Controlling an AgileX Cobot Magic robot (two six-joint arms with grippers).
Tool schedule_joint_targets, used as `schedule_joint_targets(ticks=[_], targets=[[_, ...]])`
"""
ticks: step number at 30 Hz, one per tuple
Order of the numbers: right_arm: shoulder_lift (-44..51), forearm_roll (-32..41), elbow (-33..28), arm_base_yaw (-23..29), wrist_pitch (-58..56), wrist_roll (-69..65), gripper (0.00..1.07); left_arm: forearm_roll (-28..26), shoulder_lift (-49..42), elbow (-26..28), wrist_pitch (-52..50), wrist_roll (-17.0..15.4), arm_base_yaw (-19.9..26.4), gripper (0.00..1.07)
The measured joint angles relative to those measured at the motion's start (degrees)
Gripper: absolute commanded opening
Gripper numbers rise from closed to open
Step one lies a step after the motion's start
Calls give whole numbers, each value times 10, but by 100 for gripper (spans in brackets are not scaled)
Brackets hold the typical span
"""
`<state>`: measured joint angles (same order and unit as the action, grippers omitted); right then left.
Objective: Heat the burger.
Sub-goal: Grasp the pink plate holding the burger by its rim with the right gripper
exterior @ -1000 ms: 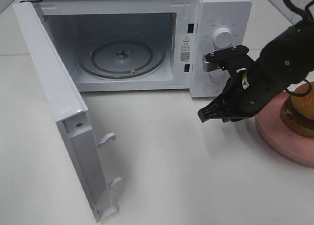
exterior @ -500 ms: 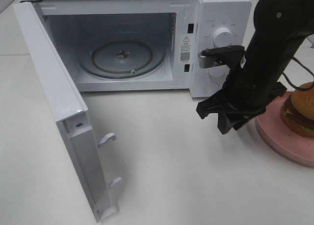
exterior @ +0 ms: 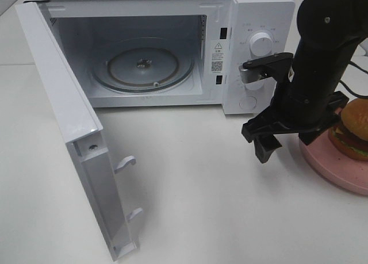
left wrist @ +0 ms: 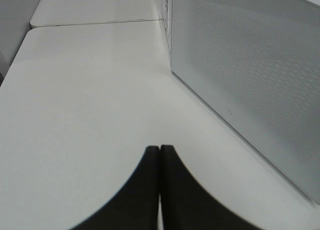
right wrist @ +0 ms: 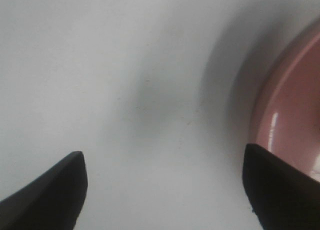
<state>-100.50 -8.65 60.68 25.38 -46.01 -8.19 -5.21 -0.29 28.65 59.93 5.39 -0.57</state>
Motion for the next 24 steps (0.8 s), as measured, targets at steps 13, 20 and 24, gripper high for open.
schedule_joint_targets(ticks=[13,20,24], targets=[[-23,-33,0,-107,29,-9,76,0,0,0,0,0,0,0],[-74,-33,0,-147,60,-2,76,0,0,0,0,0,0,0],[-89,-32,0,-149,73,1,76,0,0,0,0,0,0,0]])
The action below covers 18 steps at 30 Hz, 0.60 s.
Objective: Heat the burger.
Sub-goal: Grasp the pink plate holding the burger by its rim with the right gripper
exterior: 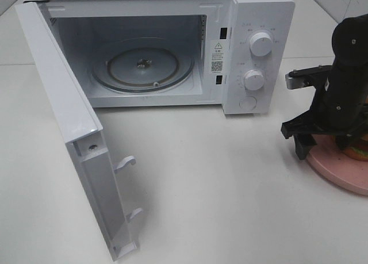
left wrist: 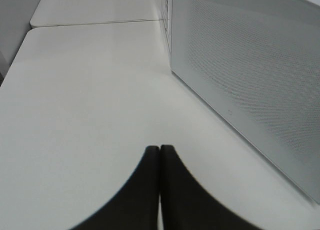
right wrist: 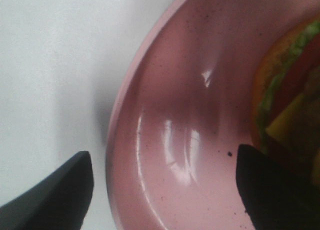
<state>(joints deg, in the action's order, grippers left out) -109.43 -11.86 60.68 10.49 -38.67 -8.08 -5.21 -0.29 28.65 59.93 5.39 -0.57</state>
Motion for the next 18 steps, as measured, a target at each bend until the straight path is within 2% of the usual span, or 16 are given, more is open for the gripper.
schedule_joint_targets(ticks=[8,12,13,15,16,17,18], targets=[[-34,-9,3,-1,24,2,70,0,0,0,0,0,0,0],[-48,2,7,-1,30,5,58,0,0,0,0,0,0,0],[-48,2,7,-1,30,5,58,0,0,0,0,0,0,0],[-51,2,9,-1,32,5,49,0,0,0,0,0,0,0],[-51,2,9,-1,32,5,49,0,0,0,0,0,0,0],[-51,-4,9,-1,33,5,40,0,0,0,0,0,0,0],[-51,-4,9,-1,33,5,40,0,0,0,0,0,0,0]])
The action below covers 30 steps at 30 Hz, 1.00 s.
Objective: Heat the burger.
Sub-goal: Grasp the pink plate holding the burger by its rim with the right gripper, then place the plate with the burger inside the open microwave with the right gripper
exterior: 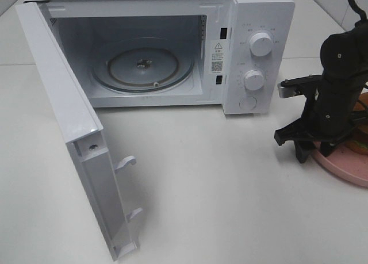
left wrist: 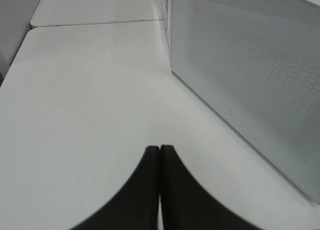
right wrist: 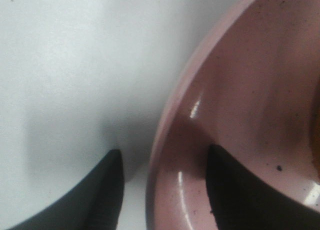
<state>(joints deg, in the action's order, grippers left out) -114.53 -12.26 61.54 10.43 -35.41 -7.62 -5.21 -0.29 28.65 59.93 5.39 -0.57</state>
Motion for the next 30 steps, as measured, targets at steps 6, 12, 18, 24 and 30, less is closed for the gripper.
schedule_joint_targets(ticks=[6,12,18,24,30], targets=[[0,-11,1,0,-3,1,9,0,0,0,0,0,0,0],[1,-12,5,0,-3,1,0,0,0,0,0,0,0,0],[7,-13,4,0,-2,1,0,0,0,0,0,0,0,0],[25,-16,-7,0,2,1,0,0,0,0,0,0,0,0],[52,-52,-41,0,2,0,0,0,0,0,0,0,0,0]])
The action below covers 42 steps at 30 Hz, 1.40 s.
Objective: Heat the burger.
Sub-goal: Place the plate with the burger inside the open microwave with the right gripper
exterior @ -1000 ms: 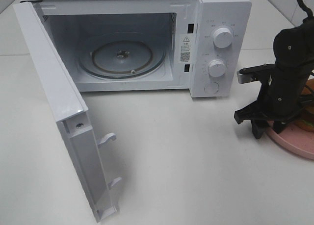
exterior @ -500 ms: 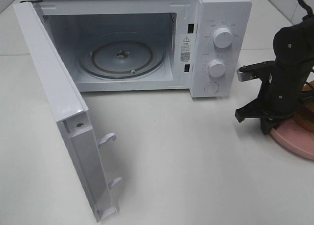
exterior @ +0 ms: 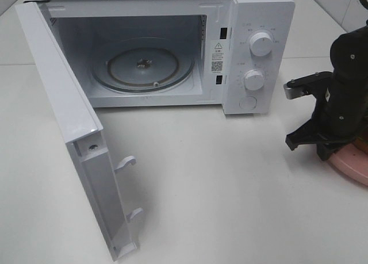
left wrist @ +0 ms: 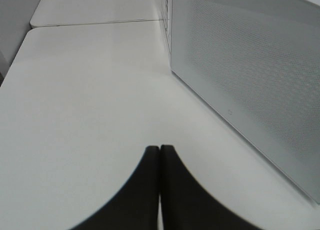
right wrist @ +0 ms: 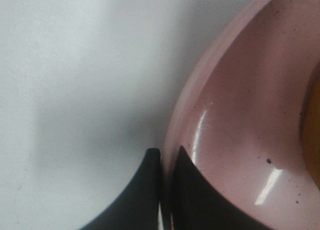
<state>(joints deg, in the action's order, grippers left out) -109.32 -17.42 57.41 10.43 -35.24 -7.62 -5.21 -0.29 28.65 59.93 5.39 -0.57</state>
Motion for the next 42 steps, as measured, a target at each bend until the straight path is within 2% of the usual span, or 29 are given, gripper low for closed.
schedule_joint_targets(ticks=[11,17,19,25,33,38,42], targets=[[70,-37,-82,0,47,-1,0,0,0,0,0,0,0,0],[91,-53,-100,7,49,-5,0,0,0,0,0,0,0,0],[111,-81,-111,41,46,-10,0,0,0,0,0,0,0,0],[117,-116,-113,88,39,-11,0,0,0,0,0,0,0,0],[121,-122,-115,132,-8,-11,0,0,0,0,0,0,0,0],[153,-122,-146,166,4,-3,0,0,0,0,0,0,0,0],[208,-123,-193,194,23,40,0,0,0,0,0,0,0,0]])
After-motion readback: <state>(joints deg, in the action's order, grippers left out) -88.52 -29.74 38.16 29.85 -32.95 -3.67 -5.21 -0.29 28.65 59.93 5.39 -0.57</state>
